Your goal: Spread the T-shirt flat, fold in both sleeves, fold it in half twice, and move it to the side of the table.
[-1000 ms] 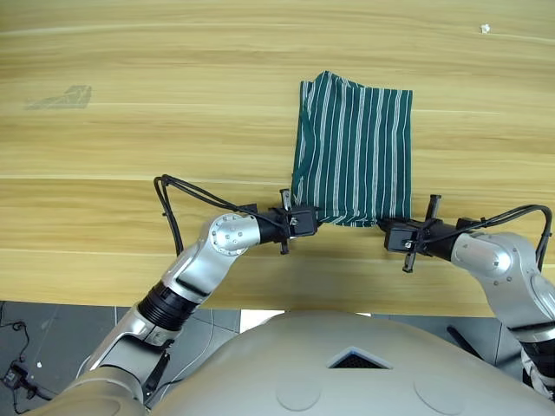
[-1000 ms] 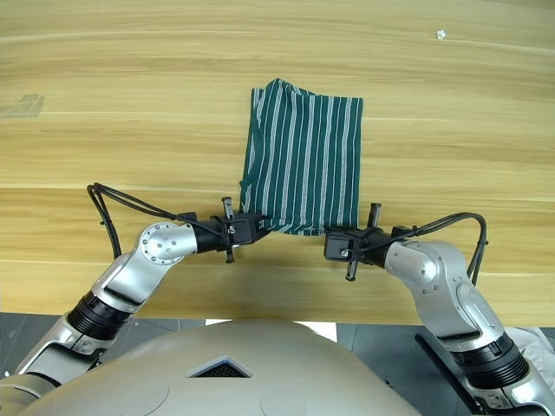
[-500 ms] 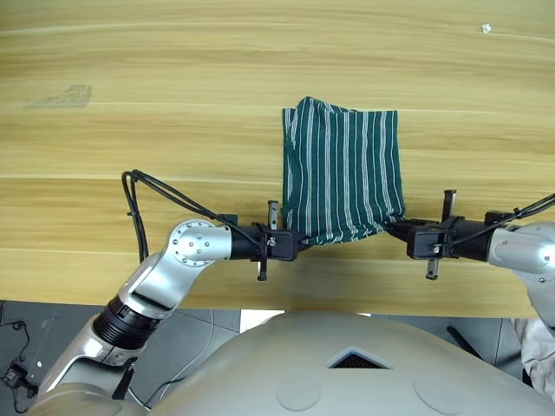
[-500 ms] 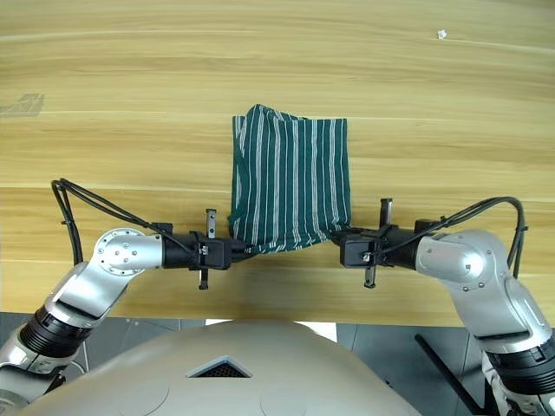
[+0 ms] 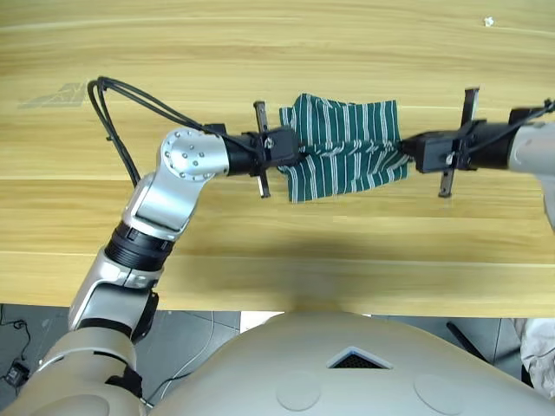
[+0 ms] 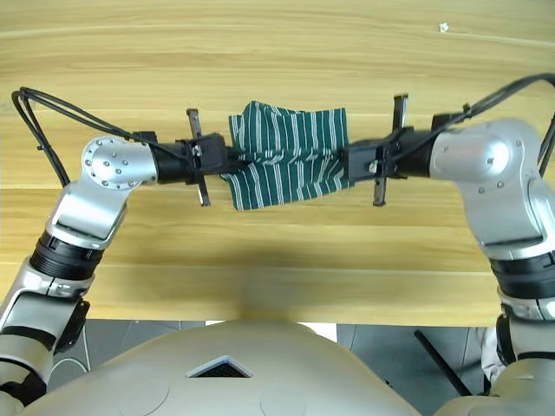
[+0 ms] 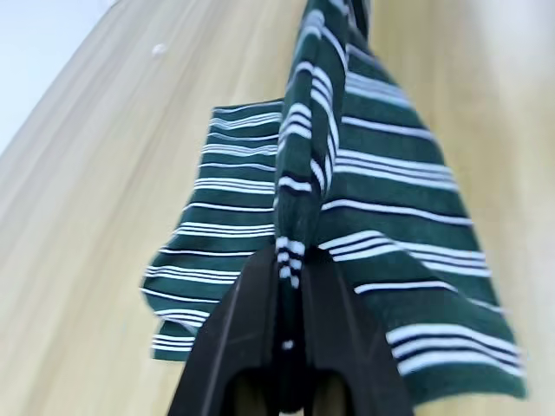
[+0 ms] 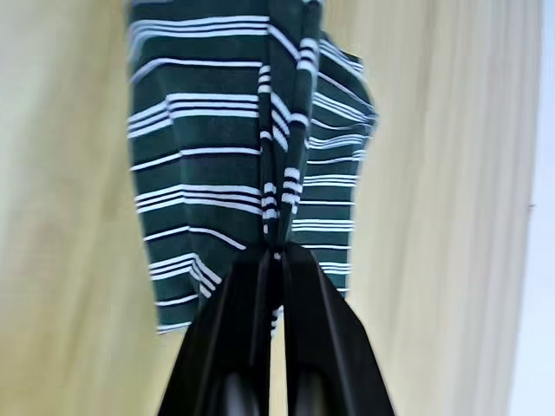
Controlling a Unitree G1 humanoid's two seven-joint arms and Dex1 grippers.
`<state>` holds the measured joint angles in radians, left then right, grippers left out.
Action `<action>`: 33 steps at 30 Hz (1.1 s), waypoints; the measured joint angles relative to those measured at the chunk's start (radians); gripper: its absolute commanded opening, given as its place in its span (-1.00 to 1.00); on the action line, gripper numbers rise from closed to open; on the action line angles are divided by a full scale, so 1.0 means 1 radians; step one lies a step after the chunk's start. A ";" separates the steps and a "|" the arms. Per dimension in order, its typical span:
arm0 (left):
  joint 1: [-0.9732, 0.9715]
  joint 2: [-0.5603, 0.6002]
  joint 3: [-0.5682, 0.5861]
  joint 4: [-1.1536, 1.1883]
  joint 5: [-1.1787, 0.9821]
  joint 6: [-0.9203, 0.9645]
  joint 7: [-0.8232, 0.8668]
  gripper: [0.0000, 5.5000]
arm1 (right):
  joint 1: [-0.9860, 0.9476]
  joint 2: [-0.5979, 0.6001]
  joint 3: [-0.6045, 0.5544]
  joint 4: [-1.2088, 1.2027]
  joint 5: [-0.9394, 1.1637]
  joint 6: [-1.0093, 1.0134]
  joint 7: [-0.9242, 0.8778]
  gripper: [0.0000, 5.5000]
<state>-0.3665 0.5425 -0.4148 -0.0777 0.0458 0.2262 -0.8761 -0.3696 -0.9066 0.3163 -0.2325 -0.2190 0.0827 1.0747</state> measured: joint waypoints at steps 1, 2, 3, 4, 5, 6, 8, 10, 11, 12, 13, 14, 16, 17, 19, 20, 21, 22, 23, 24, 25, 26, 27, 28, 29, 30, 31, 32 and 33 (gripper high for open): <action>-0.027 -0.014 -0.001 0.057 0.016 -0.020 0.015 -0.96 | -0.042 0.015 0.025 0.055 -0.012 -0.021 0.008 -1.00; -0.057 -0.028 -0.003 0.121 0.036 -0.040 0.033 -0.96 | -0.080 0.036 0.048 0.104 -0.023 -0.040 0.012 -1.00; -0.085 -0.044 -0.005 0.182 0.043 -0.059 0.045 -0.96 | -0.112 0.054 0.066 0.150 -0.033 -0.059 0.016 -1.00; -0.105 -0.055 -0.007 0.230 0.052 -0.080 0.052 -0.96 | -0.134 0.069 0.081 0.187 -0.041 -0.070 0.017 -1.00; -0.133 -0.073 -0.009 0.290 0.071 -0.102 0.063 -0.96 | -0.162 0.091 0.091 0.235 -0.045 -0.082 0.016 -1.00; -0.157 -0.086 -0.014 0.343 0.078 -0.128 0.070 -0.96 | -0.194 0.110 0.102 0.285 -0.061 -0.093 0.016 -1.00; -0.185 -0.106 -0.015 0.421 0.097 -0.172 0.085 -0.96 | -0.243 0.135 0.123 0.364 -0.068 -0.115 0.021 -1.00; -0.232 -0.138 -0.016 0.528 0.118 -0.217 0.116 -0.96 | -0.300 0.177 0.151 0.472 -0.084 -0.141 0.026 -1.00; -0.265 -0.160 -0.016 0.595 0.130 -0.243 0.141 -0.96 | -0.329 0.203 0.163 0.539 -0.101 -0.154 0.026 -1.00; -0.287 -0.172 -0.015 0.642 0.142 -0.269 0.159 -0.96 | -0.350 0.220 0.169 0.586 -0.108 -0.166 0.025 -1.00; -0.304 -0.183 -0.015 0.687 0.149 -0.292 0.171 -0.96 | -0.364 0.230 0.171 0.625 -0.110 -0.177 0.023 -1.00; -0.321 -0.198 -0.015 0.731 0.152 -0.315 0.187 -0.96 | -0.379 0.240 0.176 0.663 -0.113 -0.187 0.022 -0.87; -0.366 -0.234 -0.014 0.843 0.174 -0.371 0.238 -0.96 | -0.416 0.268 0.183 0.763 -0.121 -0.207 0.019 -0.74; -0.381 -0.239 -0.013 0.886 0.190 -0.386 0.261 -0.96 | -0.426 0.269 0.186 0.799 -0.128 -0.213 0.019 -0.66; -0.420 -0.248 -0.002 1.013 0.208 -0.420 0.325 -0.96 | -0.449 0.279 0.187 0.906 -0.150 -0.228 0.007 -0.54; -0.437 -0.259 0.004 1.059 0.216 -0.431 0.348 -0.96 | -0.461 0.289 0.187 0.944 -0.157 -0.238 -0.004 -0.48; -0.458 -0.276 0.006 1.109 0.226 -0.443 0.372 -0.96 | -0.480 0.306 0.187 0.989 -0.159 -0.248 -0.018 -0.40; -0.477 -0.294 0.007 1.152 0.232 -0.454 0.397 -0.83 | -0.500 0.323 0.186 1.027 -0.159 -0.258 -0.034 -0.35; -0.486 -0.306 0.009 1.181 0.237 -0.463 0.416 -0.79 | -0.511 0.335 0.185 1.053 -0.159 -0.266 -0.046 -0.27; -0.502 -0.325 0.014 1.233 0.244 -0.468 0.454 -0.72 | -0.531 0.354 0.181 1.101 -0.160 -0.278 -0.075 -0.21; -0.510 -0.332 0.017 1.262 0.247 -0.469 0.476 -0.65 | -0.542 0.364 0.178 1.131 -0.162 -0.285 -0.096 -0.14; -0.516 -0.339 0.024 1.290 0.252 -0.469 0.503 -0.64 | -0.552 0.373 0.178 1.163 -0.170 -0.296 -0.124 -0.08; -0.520 -0.343 0.026 1.308 0.262 -0.470 0.522 -0.64 | -0.559 0.380 0.177 1.185 -0.181 -0.305 -0.146 0.00; -0.526 -0.349 0.028 1.331 0.268 -0.471 0.549 -0.64 | -0.567 0.389 0.177 1.210 -0.193 -0.323 -0.187 0.06; -0.529 -0.353 0.034 1.342 0.272 -0.472 0.568 -0.64 | -0.576 0.392 0.177 1.224 -0.198 -0.343 -0.226 0.14; -0.529 -0.355 0.038 1.350 0.278 -0.480 0.585 -0.64 | -0.582 0.394 0.163 1.228 -0.197 -0.356 -0.257 0.20; -0.529 -0.357 0.043 1.356 0.282 -0.490 0.596 -0.64 | -0.586 0.395 0.151 1.228 -0.196 -0.367 -0.281 0.27; -0.530 -0.361 0.046 1.361 0.285 -0.491 0.611 -0.64 | -0.587 0.395 0.139 1.225 -0.196 -0.379 -0.310 0.33; -0.530 -0.362 0.047 1.363 0.287 -0.494 0.625 -0.64 | -0.584 0.395 0.122 1.212 -0.193 -0.386 -0.327 0.42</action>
<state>-0.8964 0.1802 -0.3673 1.2853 0.3331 -0.2679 -0.2511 -0.9537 -0.5120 0.4384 0.9794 -0.4117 -0.3029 0.7476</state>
